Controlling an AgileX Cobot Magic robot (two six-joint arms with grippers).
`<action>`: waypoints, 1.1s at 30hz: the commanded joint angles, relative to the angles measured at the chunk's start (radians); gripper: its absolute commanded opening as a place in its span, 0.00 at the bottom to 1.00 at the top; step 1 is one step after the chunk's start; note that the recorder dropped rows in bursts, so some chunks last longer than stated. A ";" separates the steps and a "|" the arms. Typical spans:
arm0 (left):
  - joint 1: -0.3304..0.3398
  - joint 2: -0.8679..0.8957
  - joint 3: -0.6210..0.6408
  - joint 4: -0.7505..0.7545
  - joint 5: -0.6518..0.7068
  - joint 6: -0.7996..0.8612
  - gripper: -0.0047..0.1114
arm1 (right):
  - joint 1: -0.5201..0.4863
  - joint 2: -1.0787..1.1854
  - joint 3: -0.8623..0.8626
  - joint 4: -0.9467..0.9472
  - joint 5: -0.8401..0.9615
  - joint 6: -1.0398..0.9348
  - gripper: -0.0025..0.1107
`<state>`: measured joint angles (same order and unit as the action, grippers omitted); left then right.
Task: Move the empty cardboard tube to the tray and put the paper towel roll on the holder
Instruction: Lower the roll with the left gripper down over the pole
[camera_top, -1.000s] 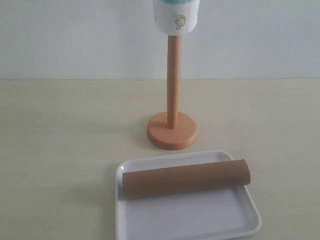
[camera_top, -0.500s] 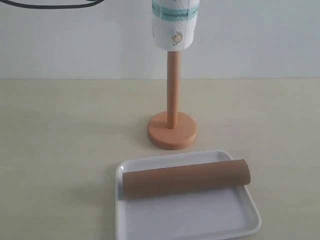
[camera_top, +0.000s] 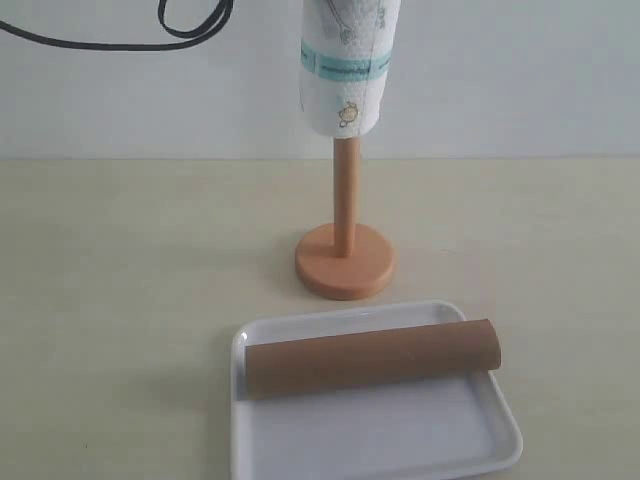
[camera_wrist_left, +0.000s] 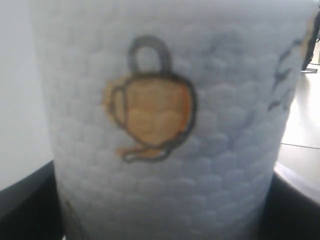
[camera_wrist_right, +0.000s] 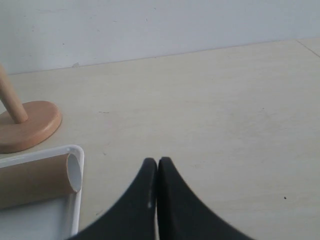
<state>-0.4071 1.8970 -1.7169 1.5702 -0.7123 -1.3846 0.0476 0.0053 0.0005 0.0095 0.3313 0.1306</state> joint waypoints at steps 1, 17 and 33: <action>0.008 -0.006 0.030 -0.059 0.029 0.022 0.08 | -0.007 -0.005 0.000 0.000 -0.009 -0.010 0.02; 0.027 -0.006 0.153 -0.206 -0.018 0.168 0.08 | -0.007 -0.005 0.000 0.000 -0.009 -0.010 0.02; 0.039 -0.003 0.298 -0.335 -0.021 0.322 0.08 | -0.007 -0.005 0.000 0.000 -0.003 -0.010 0.02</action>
<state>-0.3688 1.8990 -1.4327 1.2740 -0.7178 -1.0796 0.0476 0.0053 0.0005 0.0095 0.3313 0.1306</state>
